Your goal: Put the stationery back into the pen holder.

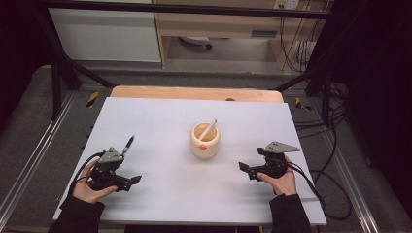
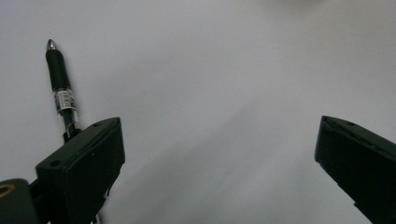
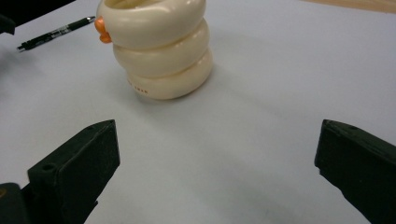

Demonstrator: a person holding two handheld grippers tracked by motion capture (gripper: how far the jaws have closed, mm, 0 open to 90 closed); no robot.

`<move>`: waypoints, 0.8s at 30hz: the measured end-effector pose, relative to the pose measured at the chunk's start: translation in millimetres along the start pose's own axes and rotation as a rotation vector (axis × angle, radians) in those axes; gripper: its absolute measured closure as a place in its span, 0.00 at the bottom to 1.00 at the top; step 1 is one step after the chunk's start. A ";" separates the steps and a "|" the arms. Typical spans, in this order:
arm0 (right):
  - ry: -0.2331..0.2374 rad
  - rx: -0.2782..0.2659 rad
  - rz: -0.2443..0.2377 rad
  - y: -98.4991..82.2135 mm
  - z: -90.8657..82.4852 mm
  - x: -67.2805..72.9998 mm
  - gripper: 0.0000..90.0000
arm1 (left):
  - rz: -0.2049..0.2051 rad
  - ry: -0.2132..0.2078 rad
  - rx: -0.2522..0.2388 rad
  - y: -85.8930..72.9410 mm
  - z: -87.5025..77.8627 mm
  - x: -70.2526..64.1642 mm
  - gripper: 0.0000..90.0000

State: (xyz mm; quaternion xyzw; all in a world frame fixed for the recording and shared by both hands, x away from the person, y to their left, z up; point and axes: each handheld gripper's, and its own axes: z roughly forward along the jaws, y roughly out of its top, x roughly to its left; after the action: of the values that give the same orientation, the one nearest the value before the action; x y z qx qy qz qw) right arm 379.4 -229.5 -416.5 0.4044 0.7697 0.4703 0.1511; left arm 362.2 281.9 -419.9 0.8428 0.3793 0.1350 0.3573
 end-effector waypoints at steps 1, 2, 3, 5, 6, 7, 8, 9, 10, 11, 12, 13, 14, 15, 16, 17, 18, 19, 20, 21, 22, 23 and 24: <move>0.000 0.004 0.004 -1.9 -0.8 -0.7 0.01 | 0.000 0.000 0.001 0.2 -0.4 0.9 0.02; 0.003 0.007 0.006 -3.8 -1.5 -1.5 0.01 | 0.000 0.003 0.003 0.4 -0.7 1.9 0.02; 0.005 0.011 0.005 -5.6 -1.7 -2.2 0.01 | -0.002 0.004 0.005 0.7 -0.9 2.7 0.02; 0.008 0.016 0.002 -9.1 -2.0 -3.0 0.01 | -0.004 0.008 0.006 1.4 -1.1 4.1 0.02; 0.010 0.022 0.001 -10.5 -2.1 -3.4 0.01 | -0.007 0.007 0.008 2.0 -1.6 5.0 0.02; 0.008 0.028 -0.003 -12.0 -2.5 -4.0 0.01 | -0.009 0.009 0.006 2.5 -1.8 5.5 0.02; 0.010 0.032 -0.004 -12.9 -3.2 -4.4 0.01 | -0.006 0.011 0.007 3.0 -2.2 6.3 0.02; 0.010 0.031 0.000 -13.8 -3.6 -4.5 0.01 | -0.007 0.013 0.006 3.7 -2.6 7.1 0.02; 0.011 0.029 -0.005 -14.9 -4.3 -5.4 0.01 | -0.009 0.016 0.006 4.6 -2.9 8.3 0.02; 0.010 0.030 0.000 -16.2 -4.9 -5.9 0.01 | -0.013 0.015 0.007 4.9 -2.9 8.9 0.02; 0.007 0.030 0.000 -17.1 -5.3 -6.4 0.01 | -0.015 0.017 0.006 5.5 -2.7 9.7 0.02; 0.007 0.031 0.003 -18.1 -5.9 -7.1 0.01 | -0.015 0.018 0.010 6.0 -2.7 10.6 0.02; 0.008 0.033 0.006 -19.0 -6.6 -7.7 0.01 | -0.018 0.017 0.011 6.3 -2.3 11.1 0.02; 0.007 0.035 0.006 -19.8 -7.2 -8.3 0.01 | -0.020 0.017 0.013 6.7 -1.8 11.7 0.02; 0.007 0.035 0.005 -20.8 -7.8 -8.7 0.01 | -0.019 0.018 0.017 7.1 -1.2 12.4 0.02; 0.007 0.032 0.008 -21.6 -8.1 -8.8 0.01 | -0.023 0.019 0.016 7.6 -0.4 13.1 0.02; 0.007 0.036 0.006 -22.4 -8.9 -8.9 0.01 | -0.025 0.017 0.019 8.2 -0.1 14.1 0.02; 0.006 0.035 -0.001 -23.3 -9.5 -9.1 0.01 | -0.028 0.019 0.018 9.0 0.4 14.9 0.02; 0.009 0.037 0.001 -24.4 -10.3 -9.0 0.01 | -0.025 0.021 0.022 10.2 0.6 16.2 0.02; 0.011 0.036 -0.005 -25.6 -11.0 -9.6 0.01 | -0.031 0.024 0.021 11.4 1.2 16.8 0.02; 0.008 0.036 -0.004 -26.7 -11.5 -9.7 0.01 | -0.030 0.028 0.023 13.0 1.5 18.1 0.02; 0.008 0.036 -0.005 -27.5 -12.4 -10.5 0.01 | -0.030 0.030 0.026 14.6 1.5 19.3 0.02; 0.007 0.037 -0.001 -28.2 -12.8 -10.8 0.01 | -0.032 0.032 0.024 16.9 1.7 20.9 0.02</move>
State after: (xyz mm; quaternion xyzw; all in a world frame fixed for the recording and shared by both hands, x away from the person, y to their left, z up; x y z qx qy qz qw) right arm 364.8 -251.9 -435.4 0.4048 0.7790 0.4574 0.1413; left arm 386.3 288.7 -410.1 0.8385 0.4002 0.1381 0.3430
